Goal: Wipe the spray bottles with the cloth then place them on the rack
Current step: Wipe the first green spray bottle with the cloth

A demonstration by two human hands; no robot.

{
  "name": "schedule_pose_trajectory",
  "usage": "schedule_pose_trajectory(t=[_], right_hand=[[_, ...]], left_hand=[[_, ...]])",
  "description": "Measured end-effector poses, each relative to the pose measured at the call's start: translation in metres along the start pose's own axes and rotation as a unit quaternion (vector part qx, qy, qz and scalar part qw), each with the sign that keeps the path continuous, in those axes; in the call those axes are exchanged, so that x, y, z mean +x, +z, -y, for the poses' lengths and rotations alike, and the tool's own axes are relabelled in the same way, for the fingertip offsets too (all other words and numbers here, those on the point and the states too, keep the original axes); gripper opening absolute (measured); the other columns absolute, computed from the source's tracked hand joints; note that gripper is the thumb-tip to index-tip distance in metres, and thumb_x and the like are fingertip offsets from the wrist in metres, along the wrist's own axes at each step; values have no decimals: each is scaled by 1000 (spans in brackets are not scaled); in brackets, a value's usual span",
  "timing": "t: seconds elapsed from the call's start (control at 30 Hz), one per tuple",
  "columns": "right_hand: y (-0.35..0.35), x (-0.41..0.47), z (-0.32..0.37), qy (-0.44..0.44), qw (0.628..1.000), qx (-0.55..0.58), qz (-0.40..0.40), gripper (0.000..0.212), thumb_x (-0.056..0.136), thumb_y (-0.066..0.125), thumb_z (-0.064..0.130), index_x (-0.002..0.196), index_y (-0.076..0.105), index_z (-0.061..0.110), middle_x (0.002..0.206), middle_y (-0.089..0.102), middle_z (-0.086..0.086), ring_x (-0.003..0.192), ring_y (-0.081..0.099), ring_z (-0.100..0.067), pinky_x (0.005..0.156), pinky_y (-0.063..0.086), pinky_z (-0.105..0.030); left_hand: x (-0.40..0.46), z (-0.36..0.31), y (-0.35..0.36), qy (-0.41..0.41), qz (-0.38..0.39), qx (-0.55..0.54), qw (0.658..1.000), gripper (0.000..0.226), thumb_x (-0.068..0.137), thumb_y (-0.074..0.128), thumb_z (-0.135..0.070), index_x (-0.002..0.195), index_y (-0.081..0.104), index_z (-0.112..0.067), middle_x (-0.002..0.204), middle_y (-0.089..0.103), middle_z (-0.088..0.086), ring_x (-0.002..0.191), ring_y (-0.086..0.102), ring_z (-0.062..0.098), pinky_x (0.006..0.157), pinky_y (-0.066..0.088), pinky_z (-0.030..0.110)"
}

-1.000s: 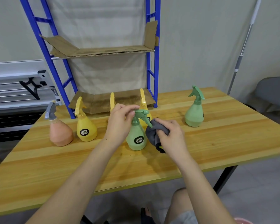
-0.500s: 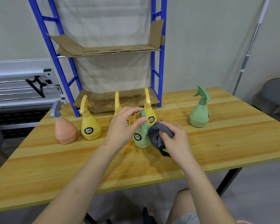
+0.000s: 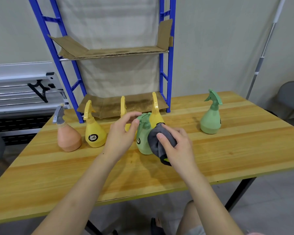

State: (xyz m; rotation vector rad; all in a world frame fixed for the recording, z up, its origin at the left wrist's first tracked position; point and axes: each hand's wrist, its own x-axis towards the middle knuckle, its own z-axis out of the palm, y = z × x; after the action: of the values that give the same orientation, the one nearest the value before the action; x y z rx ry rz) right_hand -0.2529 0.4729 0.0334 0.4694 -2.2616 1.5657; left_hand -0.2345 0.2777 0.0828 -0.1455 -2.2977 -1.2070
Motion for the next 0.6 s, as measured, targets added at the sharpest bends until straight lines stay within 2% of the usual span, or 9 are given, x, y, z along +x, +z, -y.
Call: schedule_pose_trajectory(t=[0.13, 0.2, 0.3, 0.4, 0.5, 0.57, 0.6], right_hand=[[3, 3, 2, -1, 1000, -9, 3, 37, 98, 63, 38, 135, 65, 31, 115, 56, 8, 108, 56, -2, 89, 39, -5], [5, 7, 5, -13, 1000, -6, -8, 36, 99, 62, 34, 135, 65, 30, 115, 57, 8, 109, 56, -1, 90, 39, -5], [5, 18, 16, -35, 999, -5, -37, 37, 99, 63, 29, 136, 64, 27, 115, 57, 8, 108, 53, 5, 90, 35, -1], [4, 39, 34, -80, 995, -30, -55, 35, 98, 65, 25, 133, 64, 26, 116, 55, 7, 107, 53, 2, 92, 34, -2], [10, 55, 47, -142, 988, -63, -17, 30, 97, 65, 19, 126, 69, 22, 118, 53, 1, 111, 54, -12, 98, 43, -18], [19, 57, 47, -175, 978, -113, 27, 25, 96, 65, 19, 120, 73, 20, 117, 50, -1, 110, 53, -21, 95, 48, -30], [22, 56, 45, -183, 973, -135, 41, 24, 97, 64, 20, 118, 74, 21, 114, 49, -1, 107, 51, -22, 92, 49, -32]], left_hand=[[3, 0, 2, -29, -11, -26, 999, 22, 97, 67, -34, 119, 69, -29, 110, 72, -19, 105, 64, -1, 84, 43, 7], [4, 1, 5, -42, -30, -37, 998, 25, 94, 71, -32, 118, 69, -26, 106, 73, -16, 102, 66, -1, 86, 47, 11], [5, 0, 4, -70, -58, -93, 991, 19, 91, 76, -23, 110, 71, -19, 100, 76, -8, 96, 71, 4, 88, 56, 24], [7, -1, 0, -93, -65, -118, 987, 12, 93, 74, -18, 104, 72, -17, 93, 78, -5, 90, 73, 7, 86, 58, 26], [8, -1, -3, -91, -57, -122, 987, 10, 95, 70, -14, 104, 73, -16, 92, 78, -5, 89, 74, 9, 85, 59, 28], [8, 0, -4, -91, -52, -126, 987, 10, 96, 68, -11, 104, 73, -16, 93, 78, -4, 90, 74, 12, 85, 59, 30], [8, 1, -5, -90, -50, -127, 987, 10, 96, 67, -11, 104, 72, -16, 93, 78, -4, 90, 74, 13, 86, 60, 31]])
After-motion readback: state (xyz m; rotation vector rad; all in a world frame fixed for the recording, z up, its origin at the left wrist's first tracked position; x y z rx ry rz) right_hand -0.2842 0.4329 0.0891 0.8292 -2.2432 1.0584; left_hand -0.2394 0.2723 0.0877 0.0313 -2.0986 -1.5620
